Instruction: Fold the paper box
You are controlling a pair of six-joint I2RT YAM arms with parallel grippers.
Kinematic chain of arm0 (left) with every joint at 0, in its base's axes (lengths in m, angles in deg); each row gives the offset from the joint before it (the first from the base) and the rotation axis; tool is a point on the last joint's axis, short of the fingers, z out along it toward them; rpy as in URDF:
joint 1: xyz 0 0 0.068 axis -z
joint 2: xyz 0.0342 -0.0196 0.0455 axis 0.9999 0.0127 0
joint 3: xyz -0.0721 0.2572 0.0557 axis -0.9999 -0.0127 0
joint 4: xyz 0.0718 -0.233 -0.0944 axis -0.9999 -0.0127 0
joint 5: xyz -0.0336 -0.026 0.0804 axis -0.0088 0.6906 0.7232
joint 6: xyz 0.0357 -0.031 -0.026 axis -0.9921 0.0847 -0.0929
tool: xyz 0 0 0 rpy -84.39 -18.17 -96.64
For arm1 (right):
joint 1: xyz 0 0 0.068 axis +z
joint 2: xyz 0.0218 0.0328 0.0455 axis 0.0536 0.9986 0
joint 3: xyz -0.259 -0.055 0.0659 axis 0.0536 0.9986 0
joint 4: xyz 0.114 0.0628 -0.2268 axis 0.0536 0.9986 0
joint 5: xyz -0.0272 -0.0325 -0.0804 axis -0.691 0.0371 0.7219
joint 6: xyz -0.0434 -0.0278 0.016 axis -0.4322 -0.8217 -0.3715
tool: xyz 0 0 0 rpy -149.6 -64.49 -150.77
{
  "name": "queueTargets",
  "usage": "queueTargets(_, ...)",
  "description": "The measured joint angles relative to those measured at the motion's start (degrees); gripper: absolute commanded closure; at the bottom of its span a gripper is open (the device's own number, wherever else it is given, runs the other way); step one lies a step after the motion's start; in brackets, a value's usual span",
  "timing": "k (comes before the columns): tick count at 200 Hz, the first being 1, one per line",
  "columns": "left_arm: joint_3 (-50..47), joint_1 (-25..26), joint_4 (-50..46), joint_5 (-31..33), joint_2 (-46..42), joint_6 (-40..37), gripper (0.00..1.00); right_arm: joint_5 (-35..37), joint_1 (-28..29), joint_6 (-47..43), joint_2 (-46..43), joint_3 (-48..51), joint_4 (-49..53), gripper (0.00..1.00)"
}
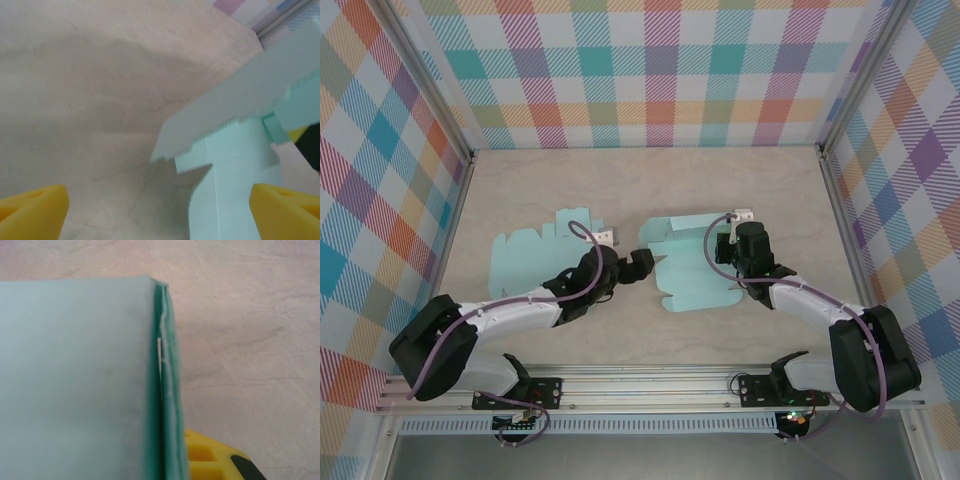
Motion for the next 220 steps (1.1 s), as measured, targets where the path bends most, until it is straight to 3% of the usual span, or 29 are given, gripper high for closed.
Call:
queueTargets(44,0.0,3.7,4.6,-2.8,5.7,1.5,0.15,0.0,0.0,0.0,0.0,0.0,0.0,1.0)
queueTargets(167,9.8,3.3,7.2,-0.3,14.3,-1.7,0.18,0.0,0.0,0.0,0.0,0.0,0.0,1.0)
queueTargets(193,10.4,3.3,7.1,-0.3,14.6,-2.1,0.31,0.0,0.0,0.0,0.0,0.0,0.0,1.0)
queueTargets(220,11.9,3.3,7.4,-1.3,15.5,-3.0,0.35,0.0,0.0,0.0,0.0,0.0,0.0,1.0)
